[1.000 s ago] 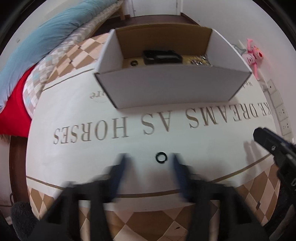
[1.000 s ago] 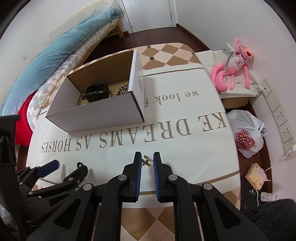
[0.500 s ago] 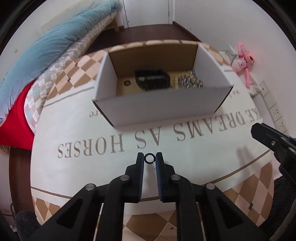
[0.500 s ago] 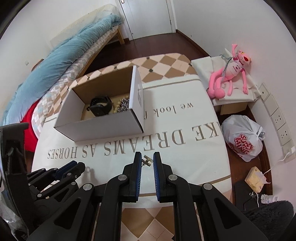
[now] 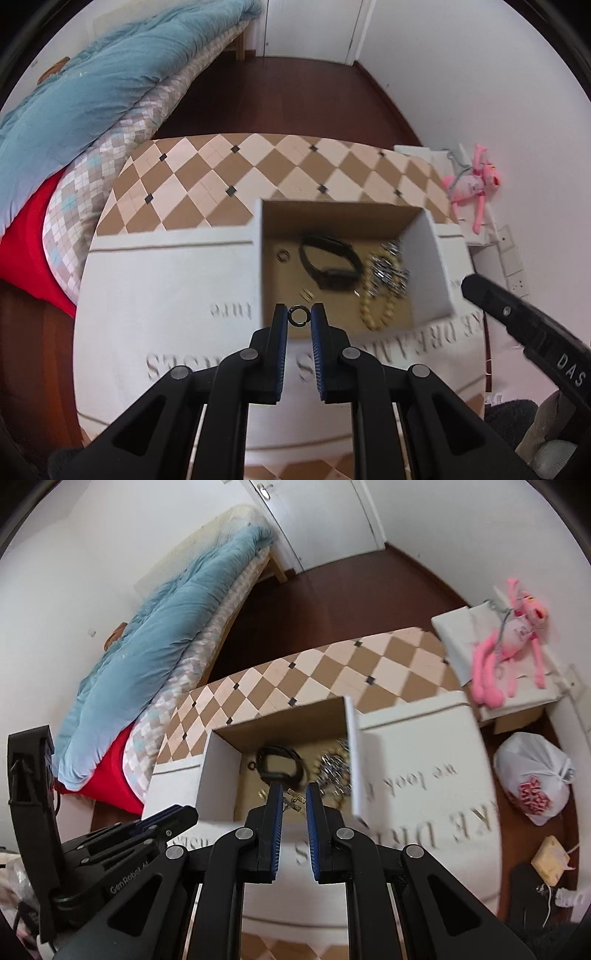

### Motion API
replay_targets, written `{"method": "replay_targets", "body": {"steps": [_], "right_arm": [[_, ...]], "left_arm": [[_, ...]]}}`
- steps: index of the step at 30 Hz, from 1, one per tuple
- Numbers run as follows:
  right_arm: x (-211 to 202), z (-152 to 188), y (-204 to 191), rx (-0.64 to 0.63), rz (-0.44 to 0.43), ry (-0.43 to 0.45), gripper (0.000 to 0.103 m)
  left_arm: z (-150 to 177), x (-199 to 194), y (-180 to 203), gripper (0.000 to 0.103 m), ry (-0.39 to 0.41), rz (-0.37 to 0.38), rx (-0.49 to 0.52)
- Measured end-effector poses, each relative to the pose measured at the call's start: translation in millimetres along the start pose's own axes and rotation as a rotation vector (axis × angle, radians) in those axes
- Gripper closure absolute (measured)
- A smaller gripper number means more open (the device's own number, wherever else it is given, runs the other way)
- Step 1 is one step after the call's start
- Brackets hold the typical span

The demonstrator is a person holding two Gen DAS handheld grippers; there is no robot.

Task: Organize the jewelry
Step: 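Carry the ring and charm into the box and release both, then withdraw both tools from the box and lift them away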

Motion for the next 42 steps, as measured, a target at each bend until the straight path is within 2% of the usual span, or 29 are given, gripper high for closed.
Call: {"method": "replay_targets", "body": {"steps": [4,5,7,9,10,12,13,15,17,18,20,22,23,24,32,42], "right_arm": [[34.9,-11.6,0.6,0.021,-0.05,-0.094,0.089],[42.3,-14.1,2.4,0.032,-0.047,-0.113,0.089],[56.7,-16.3,4.1,0.038,-0.053,-0.167,0.089],[63.3,-18.3,7.3,0.045,-0.038,-0.198,0.087],[63.7,-20.8,8.6,0.036,-0.032,-0.196,0.086],[61.7,-24.4,9.2,0.009,-0.004,-0.197,0.079],[59.9,-26.7,10.7,-0.005,0.014,-0.194,0.071],[56.9,-28.8,12.4,-0.017,0.033,-0.194,0.063],[51.8,-28.3,15.8,-0.025,0.064,-0.196,0.049],[48.2,-27.6,17.7,-0.039,0.098,-0.194,0.045],[42.9,-26.5,22.1,-0.07,0.163,-0.199,0.026],[37.2,-22.1,25.6,-0.103,0.22,-0.206,0.013],[35.0,-19.7,26.5,-0.116,0.242,-0.21,0.006],[33.9,-17.3,27.0,-0.132,0.269,-0.217,0.004],[25.8,4.1,29.4,-0.204,0.41,-0.261,0.001],[-2.5,8.9,21.6,-0.184,0.412,-0.231,0.001]], "left_arm": [[-21.0,10.1,-3.5,0.091,-0.018,-0.014,-0.022],[-26.6,12.1,-4.5,0.085,-0.032,-0.013,-0.036],[-35.7,11.8,-6.5,0.068,-0.033,-0.012,-0.052],[-46.3,5.3,-9.3,0.032,0.0,-0.025,-0.059],[-49.1,3.3,-10.5,0.029,0.007,-0.022,-0.061],[-53.3,-0.5,-15.7,0.027,0.016,-0.035,-0.068],[-54.2,-1.7,-18.5,0.026,0.019,-0.043,-0.073],[-55.3,-2.3,-24.2,0.01,0.027,-0.063,-0.077],[-50.6,-3.3,-32.0,0.005,0.045,-0.101,-0.076],[-49.4,-3.4,-35.1,0.005,0.049,-0.115,-0.075],[-40.3,-3.1,-42.7,0.005,0.057,-0.152,-0.073],[-30.3,-1.4,-47.9,0.004,0.054,-0.167,-0.075],[-23.6,-0.3,-49.2,0.004,0.051,-0.174,-0.073],[-19.2,0.6,-49.5,0.004,0.05,-0.178,-0.07],[4.5,-0.5,-37.9,0.004,0.058,-0.19,-0.044],[12.4,-33.5,-29.1,0.004,0.103,-0.191,-0.036]]}}
Point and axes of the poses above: each gripper's, at about its wrist camera, not at the fingertips, and x roughly the way its jaws point, y to its right, z to its underside, the point moved 8 cm from there along x, roughly the way its jaws point, and after that the axes turned 15 degrees about -x, right-handed, at the moved point
